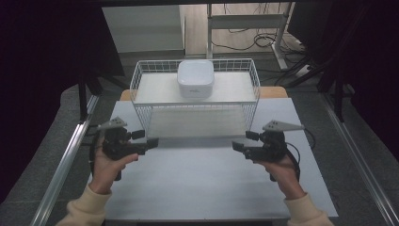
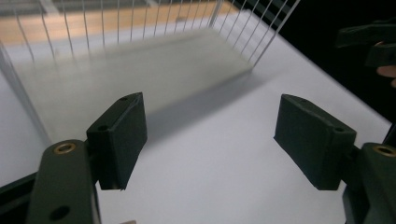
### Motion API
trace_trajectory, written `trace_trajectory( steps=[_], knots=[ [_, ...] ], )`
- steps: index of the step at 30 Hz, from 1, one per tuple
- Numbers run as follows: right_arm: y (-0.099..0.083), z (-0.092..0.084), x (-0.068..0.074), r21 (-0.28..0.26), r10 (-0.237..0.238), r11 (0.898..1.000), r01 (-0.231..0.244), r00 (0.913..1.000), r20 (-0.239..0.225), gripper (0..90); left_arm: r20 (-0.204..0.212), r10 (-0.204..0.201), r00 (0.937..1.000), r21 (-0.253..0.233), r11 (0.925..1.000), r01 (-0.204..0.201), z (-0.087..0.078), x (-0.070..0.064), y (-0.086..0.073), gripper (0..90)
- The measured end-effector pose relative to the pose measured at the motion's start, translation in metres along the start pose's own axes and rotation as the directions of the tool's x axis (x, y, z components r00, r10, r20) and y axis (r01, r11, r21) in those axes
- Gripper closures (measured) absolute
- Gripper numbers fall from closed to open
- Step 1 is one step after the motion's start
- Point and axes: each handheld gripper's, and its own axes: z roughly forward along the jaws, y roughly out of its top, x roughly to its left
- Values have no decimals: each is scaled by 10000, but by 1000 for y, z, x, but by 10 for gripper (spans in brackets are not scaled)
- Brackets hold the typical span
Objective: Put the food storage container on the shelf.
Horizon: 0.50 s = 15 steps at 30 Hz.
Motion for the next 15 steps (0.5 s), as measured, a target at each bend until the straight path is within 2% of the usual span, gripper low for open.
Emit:
trace_trajectory(
  steps=[2,4,7,11,15],
  knots=[
    [-14,0,1,89,114,9999,-114,9999,29,251,-52,-18,10000,58,10000,18,2,-1,-12,244],
    [-26,1,2,377,38,9993,-43,9999,124,242,-74,-26,10000,86,10000,27,3,-2,-20,243],
    [-38,1,4,478,-130,9988,122,9998,160,236,-49,-64,10000,302,9995,65,6,-3,-29,241],
    [-41,2,4,494,-201,9986,189,9995,228,222,-74,-39,10000,437,9990,42,10,-3,-35,238],
    [-40,0,8,309,-528,9982,521,9983,227,209,-198,-10,9998,371,9993,17,9,-1,-37,235]
  ],
)
